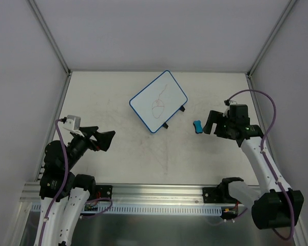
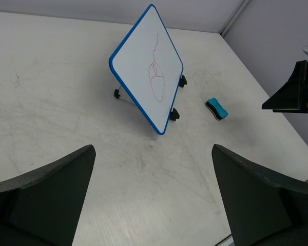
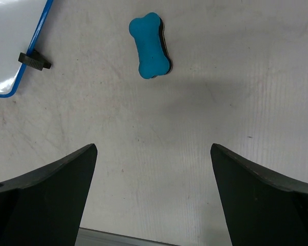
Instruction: Erase the whiteboard
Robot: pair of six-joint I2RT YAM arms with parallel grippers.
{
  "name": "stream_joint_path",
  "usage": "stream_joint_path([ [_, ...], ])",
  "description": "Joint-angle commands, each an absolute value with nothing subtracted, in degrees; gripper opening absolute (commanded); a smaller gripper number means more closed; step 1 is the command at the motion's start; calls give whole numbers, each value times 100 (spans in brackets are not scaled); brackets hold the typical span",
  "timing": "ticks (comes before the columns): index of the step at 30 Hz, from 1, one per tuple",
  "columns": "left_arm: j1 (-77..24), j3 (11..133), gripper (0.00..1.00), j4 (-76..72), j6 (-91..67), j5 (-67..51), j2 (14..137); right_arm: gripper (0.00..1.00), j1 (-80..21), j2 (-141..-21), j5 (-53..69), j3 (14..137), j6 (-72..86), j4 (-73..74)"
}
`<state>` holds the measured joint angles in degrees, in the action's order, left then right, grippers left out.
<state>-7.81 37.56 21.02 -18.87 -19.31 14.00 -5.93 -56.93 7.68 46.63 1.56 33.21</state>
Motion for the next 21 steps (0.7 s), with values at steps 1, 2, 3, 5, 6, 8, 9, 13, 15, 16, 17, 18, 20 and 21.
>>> stream_joint_path([
  [1,-773,3770,99,2057,-1802,-2092,1459,99,-773,-6220,659,5176,-237,3278],
  [2,-773,3762,99,2057,-1802,-2100,1468,99,-878,-6327,616,5238,-290,3278],
  [3,-773,3762,99,2065,-1802,-2101,1459,99,-966,-6424,563,5290,-438,3270],
  [5,-773,3762,99,2057,-1802,-2109,1450,99,-1246,-6669,169,5431,-553,3235],
  [6,-773,3762,99,2057,-1802,-2109,1459,99,-1352,-6767,45,5484,-606,3226],
  [8,-773,3762,99,2057,-1802,-2118,1450,99,-1555,-7064,-395,5616,-729,3226],
  [9,-773,3762,99,2048,-1793,-2127,1441,99,-1582,-7162,-413,5660,-756,3208],
  [13,-773,3762,99,2057,-1793,-2109,1441,92,-1608,-7479,-343,5678,-922,2954],
  [15,-773,3762,99,2057,-1793,-2109,1433,90,-1600,-7584,-360,5669,-1028,2778],
  [16,-773,3762,99,2057,-1784,-2109,1450,89,-1608,-7637,-404,5686,-1072,2751],
  [17,-765,3779,99,2057,-1784,-2101,1459,89,-1608,-7707,-413,5713,-1142,2716],
  [18,-773,3771,99,2057,-1784,-2127,1476,89,-1600,-7786,-387,5800,-1186,2664],
  [20,-773,3779,99,2057,-1775,-2127,1485,88,-1608,-8059,-229,5897,-1248,2619],
  [21,-773,3788,99,2057,-1775,-2127,1494,87,-1600,-8155,-202,5941,-1274,2550],
])
